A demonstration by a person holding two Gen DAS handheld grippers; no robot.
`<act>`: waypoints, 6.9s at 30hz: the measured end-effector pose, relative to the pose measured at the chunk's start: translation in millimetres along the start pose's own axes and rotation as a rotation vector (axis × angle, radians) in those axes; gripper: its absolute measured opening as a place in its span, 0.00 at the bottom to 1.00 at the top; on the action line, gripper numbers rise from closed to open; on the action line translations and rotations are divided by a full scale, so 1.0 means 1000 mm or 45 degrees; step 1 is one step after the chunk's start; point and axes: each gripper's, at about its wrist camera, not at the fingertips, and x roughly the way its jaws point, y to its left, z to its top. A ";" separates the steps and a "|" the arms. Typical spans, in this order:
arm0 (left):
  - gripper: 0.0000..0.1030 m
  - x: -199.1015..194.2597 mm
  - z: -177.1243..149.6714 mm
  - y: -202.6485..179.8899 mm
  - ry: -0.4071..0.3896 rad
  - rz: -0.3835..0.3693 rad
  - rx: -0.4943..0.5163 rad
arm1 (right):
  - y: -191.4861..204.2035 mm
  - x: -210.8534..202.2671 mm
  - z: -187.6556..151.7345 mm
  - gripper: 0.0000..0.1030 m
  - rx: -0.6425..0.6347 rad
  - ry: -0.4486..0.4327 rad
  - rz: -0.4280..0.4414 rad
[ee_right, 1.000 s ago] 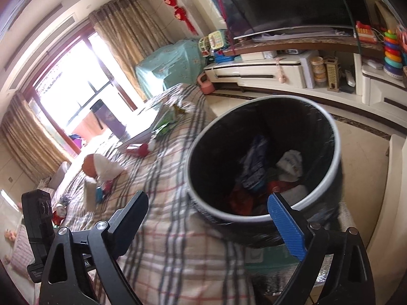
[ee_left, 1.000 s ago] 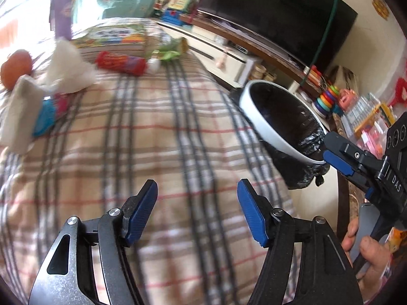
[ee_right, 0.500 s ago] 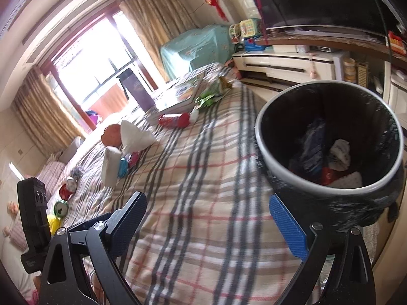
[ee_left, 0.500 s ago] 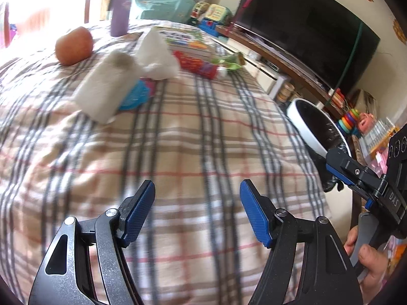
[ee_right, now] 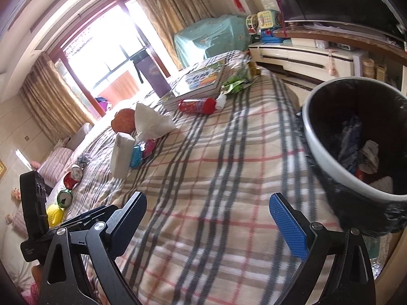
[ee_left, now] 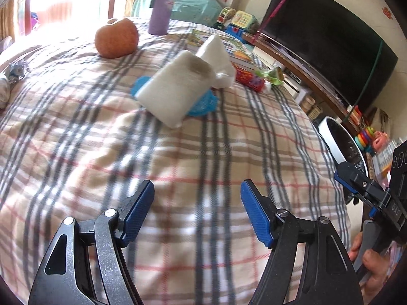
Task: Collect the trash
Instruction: 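Grasp the white sponge block with the left tool, then lift the white sponge with the left tool while the right tool approaches the blue brush, then grasp the blue plastic brush with the right tool, then carry the sponge in the left tool while the right tool carries the blue brush over the bin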
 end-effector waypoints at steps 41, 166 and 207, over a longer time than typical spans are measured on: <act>0.54 0.036 0.035 -0.062 0.053 -0.272 0.260 | -0.007 0.015 0.012 0.95 0.064 0.016 0.029; 0.48 0.024 0.011 -0.223 -0.008 -0.393 0.482 | -0.123 -0.116 0.004 0.15 0.129 -0.216 -0.309; 0.48 0.065 0.029 -0.280 0.068 -0.390 0.595 | -0.153 -0.106 0.025 0.14 0.138 -0.173 -0.339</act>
